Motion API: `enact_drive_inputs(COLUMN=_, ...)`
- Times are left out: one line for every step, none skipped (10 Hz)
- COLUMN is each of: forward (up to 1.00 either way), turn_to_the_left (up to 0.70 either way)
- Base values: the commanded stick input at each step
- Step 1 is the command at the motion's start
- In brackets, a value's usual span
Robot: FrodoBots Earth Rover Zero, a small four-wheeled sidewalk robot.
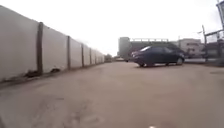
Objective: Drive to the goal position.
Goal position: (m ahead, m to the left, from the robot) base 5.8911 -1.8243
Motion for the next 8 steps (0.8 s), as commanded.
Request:
enact_drive_inputs(forward=0.70, turn_to_the_left=0.01)
enact_drive_inputs(forward=0.70, turn_to_the_left=0.01)
enact_drive_inputs(forward=0.70, turn_to_the_left=0.01)
enact_drive_inputs(forward=0.70, turn_to_the_left=0.01)
enact_drive_inputs(forward=0.70, turn_to_the_left=0.01)
enact_drive_inputs(forward=0.70, turn_to_the_left=0.01)
enact_drive_inputs(forward=0.70, turn_to_the_left=0.01)
enact_drive_inputs(forward=0.70, turn_to_the_left=0.01)
